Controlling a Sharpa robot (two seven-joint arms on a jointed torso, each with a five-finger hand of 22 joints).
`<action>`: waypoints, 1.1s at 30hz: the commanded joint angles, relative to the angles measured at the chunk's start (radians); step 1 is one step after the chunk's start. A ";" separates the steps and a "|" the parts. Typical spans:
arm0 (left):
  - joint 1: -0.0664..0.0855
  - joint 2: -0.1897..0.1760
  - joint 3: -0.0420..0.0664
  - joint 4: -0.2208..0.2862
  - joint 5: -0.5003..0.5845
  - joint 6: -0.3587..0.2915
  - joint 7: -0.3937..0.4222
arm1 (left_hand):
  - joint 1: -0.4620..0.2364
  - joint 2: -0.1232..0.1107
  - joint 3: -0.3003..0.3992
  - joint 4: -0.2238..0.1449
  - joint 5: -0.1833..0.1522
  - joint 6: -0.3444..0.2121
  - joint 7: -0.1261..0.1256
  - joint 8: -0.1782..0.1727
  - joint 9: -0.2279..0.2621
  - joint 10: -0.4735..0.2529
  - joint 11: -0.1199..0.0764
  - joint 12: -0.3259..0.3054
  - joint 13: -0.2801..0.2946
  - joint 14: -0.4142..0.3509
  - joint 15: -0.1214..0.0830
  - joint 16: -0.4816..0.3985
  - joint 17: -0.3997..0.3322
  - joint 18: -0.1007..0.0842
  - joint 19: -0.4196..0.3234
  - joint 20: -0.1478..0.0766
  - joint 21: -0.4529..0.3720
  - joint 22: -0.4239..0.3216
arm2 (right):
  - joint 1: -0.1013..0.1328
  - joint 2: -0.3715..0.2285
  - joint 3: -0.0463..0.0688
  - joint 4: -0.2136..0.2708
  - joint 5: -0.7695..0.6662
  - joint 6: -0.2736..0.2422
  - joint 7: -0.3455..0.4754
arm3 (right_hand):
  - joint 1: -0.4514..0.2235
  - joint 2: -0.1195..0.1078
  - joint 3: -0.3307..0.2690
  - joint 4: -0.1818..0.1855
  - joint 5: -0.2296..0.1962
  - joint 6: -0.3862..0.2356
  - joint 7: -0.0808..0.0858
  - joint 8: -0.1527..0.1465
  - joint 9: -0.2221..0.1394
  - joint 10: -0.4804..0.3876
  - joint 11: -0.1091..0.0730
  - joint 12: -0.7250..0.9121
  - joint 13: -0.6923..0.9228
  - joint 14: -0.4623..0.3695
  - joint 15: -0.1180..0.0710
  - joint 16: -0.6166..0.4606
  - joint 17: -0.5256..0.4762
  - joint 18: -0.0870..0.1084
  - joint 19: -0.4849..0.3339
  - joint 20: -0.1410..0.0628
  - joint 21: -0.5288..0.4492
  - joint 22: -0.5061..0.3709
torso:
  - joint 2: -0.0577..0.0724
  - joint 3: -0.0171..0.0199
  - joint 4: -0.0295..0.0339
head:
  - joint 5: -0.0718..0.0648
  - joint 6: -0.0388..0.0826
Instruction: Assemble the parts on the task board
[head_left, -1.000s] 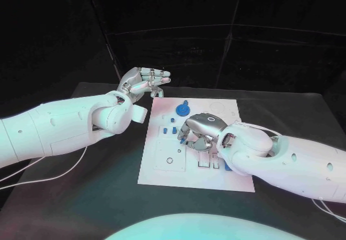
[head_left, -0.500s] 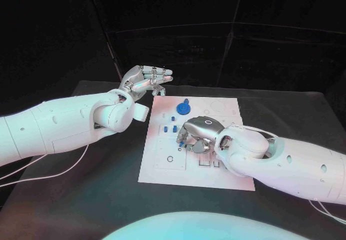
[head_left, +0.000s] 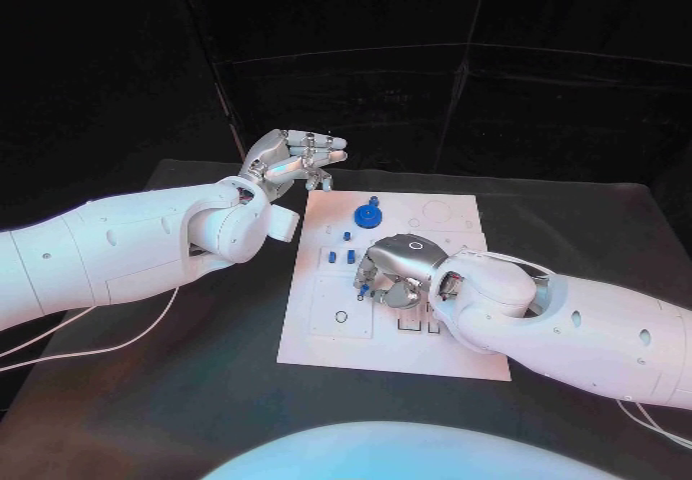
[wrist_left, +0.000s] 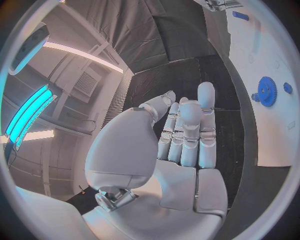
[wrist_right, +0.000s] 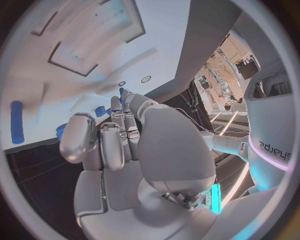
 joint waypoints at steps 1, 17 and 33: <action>0.002 0.001 0.001 0.002 0.004 0.014 0.010 | 0.001 0.007 0.001 0.002 -0.003 0.000 0.002 0.003 -0.001 0.000 0.003 0.007 0.000 -0.004 0.003 0.003 -0.001 0.013 -0.006 0.001 -0.007 -0.001 | 0.001 0.003 0.000 -0.003 -0.008 0.014 0.010 | -0.005 0.006 0.000 -0.007 0.005 0.004 0.004 0.002 0.001 0.005 0.003 0.000 0.001 0.056 -0.004 0.004 0.028 -0.015 0.003 0.001 0.006 0.000 | 0.000 0.0002 0.0003 | 0.001 -0.001; 0.002 0.001 0.001 0.001 0.004 0.015 0.008 | 0.001 0.007 0.000 0.002 -0.004 0.000 0.003 0.003 -0.002 0.000 0.004 0.007 0.000 -0.004 0.003 0.002 -0.003 0.013 -0.005 0.001 -0.007 -0.002 | -0.002 0.010 -0.001 -0.010 -0.012 0.021 0.011 | -0.005 0.006 0.000 -0.007 0.005 0.003 0.004 0.002 0.001 0.005 0.003 -0.001 0.001 0.056 -0.004 0.004 0.027 -0.015 0.003 0.001 0.007 0.001 | 0.000 0.0002 0.0002 | 0.005 -0.004; 0.001 0.003 0.001 -0.001 0.004 0.018 0.006 | 0.001 0.007 0.000 0.002 -0.004 0.000 0.003 0.003 -0.002 0.000 0.004 0.007 0.000 -0.004 0.003 0.002 -0.003 0.013 -0.005 0.001 -0.007 -0.002 | -0.003 0.015 -0.033 -0.019 -0.013 0.038 0.006 | -0.006 0.007 -0.001 -0.007 0.005 0.003 0.005 0.001 0.001 0.005 0.003 -0.001 0.001 0.056 -0.004 0.004 0.027 -0.015 0.003 0.001 0.007 0.001 | 0.001 0.0005 0.0006 | 0.005 -0.010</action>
